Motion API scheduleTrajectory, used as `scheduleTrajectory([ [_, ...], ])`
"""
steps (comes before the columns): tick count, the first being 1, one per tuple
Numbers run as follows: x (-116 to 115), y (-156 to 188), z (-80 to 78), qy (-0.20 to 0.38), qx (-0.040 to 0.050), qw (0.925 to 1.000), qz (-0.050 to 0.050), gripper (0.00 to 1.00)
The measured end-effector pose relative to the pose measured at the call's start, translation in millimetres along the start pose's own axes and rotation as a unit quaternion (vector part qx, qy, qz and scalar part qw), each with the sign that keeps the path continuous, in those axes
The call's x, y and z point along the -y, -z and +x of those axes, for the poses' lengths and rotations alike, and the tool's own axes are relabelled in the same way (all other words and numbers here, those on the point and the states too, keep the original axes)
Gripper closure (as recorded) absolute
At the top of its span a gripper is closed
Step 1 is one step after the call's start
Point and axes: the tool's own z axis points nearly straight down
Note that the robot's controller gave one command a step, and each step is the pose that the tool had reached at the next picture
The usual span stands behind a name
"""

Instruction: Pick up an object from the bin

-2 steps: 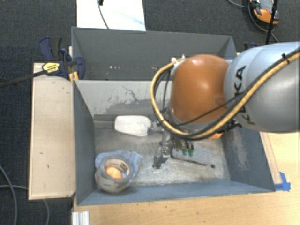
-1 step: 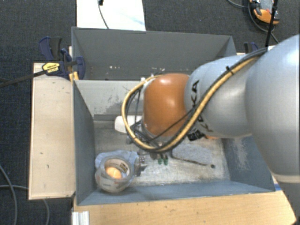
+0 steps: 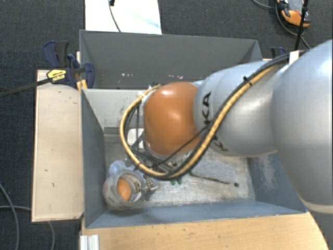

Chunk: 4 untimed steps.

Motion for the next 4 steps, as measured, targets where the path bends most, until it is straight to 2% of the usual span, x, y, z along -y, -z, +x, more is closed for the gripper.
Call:
scheduleTrajectory([
  [1,-21.7,-16.3,-16.6,0.069,0.0032,0.9976,0.000,0.00],
  [2,-27.1,-68.4,-57.7,0.115,-0.0099,0.9933,0.005,0.00],
  [3,-30.4,-62.8,-24.9,0.265,0.0196,0.9640,0.002,1.00],
  [4,-30.4,-62.8,-24.9,0.265,0.0196,0.9640,0.002,1.00],
])
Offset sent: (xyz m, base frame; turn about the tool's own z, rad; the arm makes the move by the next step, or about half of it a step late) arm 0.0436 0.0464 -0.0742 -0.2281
